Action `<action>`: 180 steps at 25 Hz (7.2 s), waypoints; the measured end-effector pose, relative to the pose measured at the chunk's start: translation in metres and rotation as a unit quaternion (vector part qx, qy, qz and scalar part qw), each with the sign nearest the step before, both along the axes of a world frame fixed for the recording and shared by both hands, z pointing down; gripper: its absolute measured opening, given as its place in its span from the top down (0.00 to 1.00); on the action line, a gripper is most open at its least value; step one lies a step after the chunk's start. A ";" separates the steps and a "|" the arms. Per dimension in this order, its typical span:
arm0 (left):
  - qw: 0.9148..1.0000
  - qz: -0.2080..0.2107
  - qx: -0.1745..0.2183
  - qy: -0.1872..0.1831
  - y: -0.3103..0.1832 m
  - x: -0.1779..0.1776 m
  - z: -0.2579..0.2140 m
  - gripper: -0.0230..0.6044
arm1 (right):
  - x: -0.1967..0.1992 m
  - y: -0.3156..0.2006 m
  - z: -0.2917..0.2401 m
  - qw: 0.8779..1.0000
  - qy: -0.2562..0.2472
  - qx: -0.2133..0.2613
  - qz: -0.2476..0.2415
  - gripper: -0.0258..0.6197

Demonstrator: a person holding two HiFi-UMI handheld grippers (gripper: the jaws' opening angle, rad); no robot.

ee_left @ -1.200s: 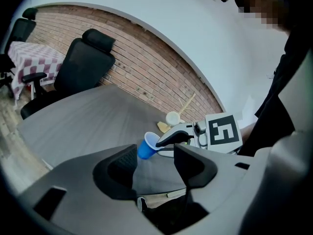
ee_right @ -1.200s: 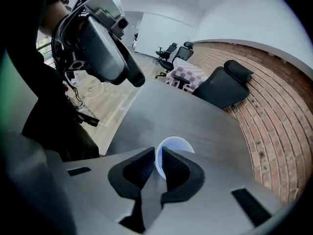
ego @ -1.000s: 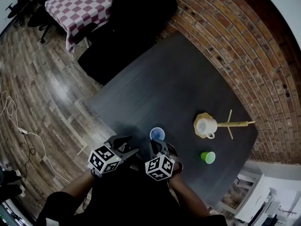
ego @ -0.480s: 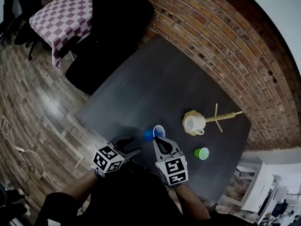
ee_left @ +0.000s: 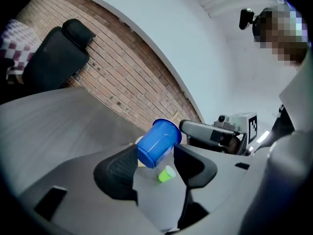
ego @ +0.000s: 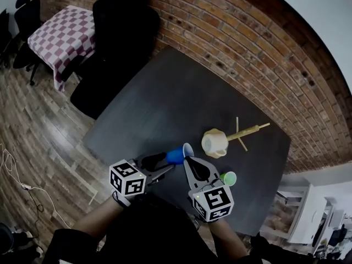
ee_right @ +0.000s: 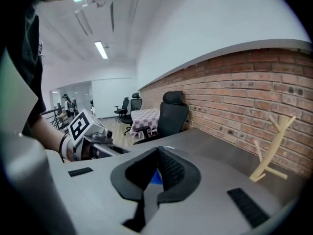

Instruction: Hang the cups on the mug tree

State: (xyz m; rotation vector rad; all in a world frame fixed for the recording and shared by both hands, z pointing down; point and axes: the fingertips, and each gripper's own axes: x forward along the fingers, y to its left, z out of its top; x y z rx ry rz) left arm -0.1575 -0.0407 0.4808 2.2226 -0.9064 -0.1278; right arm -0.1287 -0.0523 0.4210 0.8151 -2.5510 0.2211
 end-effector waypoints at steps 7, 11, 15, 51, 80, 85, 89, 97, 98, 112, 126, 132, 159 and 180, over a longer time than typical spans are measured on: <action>0.998 -0.036 0.049 0.035 -0.024 0.043 -0.056 0.59 | 0.063 -0.028 -0.042 0.993 -0.105 0.006 0.045 0.91; 0.996 -0.042 0.076 0.025 -0.039 0.064 -0.081 0.59 | 0.094 -0.045 -0.055 0.986 -0.158 -0.002 0.061 0.91; 0.994 -0.048 0.097 0.014 -0.051 0.080 -0.103 0.59 | 0.116 -0.055 -0.061 0.980 -0.188 -0.005 0.061 0.91; 0.923 -0.338 -0.151 -0.107 0.028 -0.150 0.166 0.59 | 0.182 -0.030 0.015 0.971 -0.178 -0.090 0.130 0.91; 0.973 -0.183 -0.116 -0.083 0.027 -0.126 0.133 0.59 | -0.047 -0.007 0.217 0.940 -0.041 -0.322 0.109 0.71; 0.972 -0.191 -0.111 -0.075 0.025 -0.144 0.125 0.59 | -0.053 -0.029 0.227 0.947 -0.008 -0.290 0.136 0.72; 0.972 -0.199 -0.108 -0.066 0.023 -0.156 0.121 0.59 | -0.055 -0.036 0.222 0.958 0.010 -0.253 0.135 0.90; 0.973 -0.197 -0.102 -0.063 0.011 -0.154 0.116 0.59 | -0.042 -0.044 0.194 0.966 -0.012 -0.227 0.123 0.90; 0.974 -0.194 -0.096 -0.064 0.004 -0.150 0.114 0.59 | -0.038 -0.050 0.186 0.968 -0.016 -0.219 0.121 0.90; 0.980 -0.132 0.009 -0.147 -0.017 -0.102 0.052 0.59 | 0.012 -0.037 0.083 0.987 -0.085 -0.130 0.052 0.90; 0.982 -0.085 0.134 -0.104 -0.036 0.014 -0.061 0.59 | 0.068 -0.033 -0.015 0.989 -0.147 -0.020 0.000 0.90; 0.971 -0.051 0.198 -0.125 -0.055 0.062 -0.110 0.59 | 0.091 -0.045 -0.048 0.988 -0.152 0.030 -0.013 0.90; 0.954 0.044 0.224 -0.193 -0.110 0.176 -0.120 0.59 | 0.197 -0.108 -0.035 0.933 -0.347 -0.044 0.089 0.90; 0.965 0.015 0.174 -0.198 -0.086 0.180 -0.095 0.59 | 0.252 -0.093 -0.025 0.934 -0.318 -0.026 0.159 0.90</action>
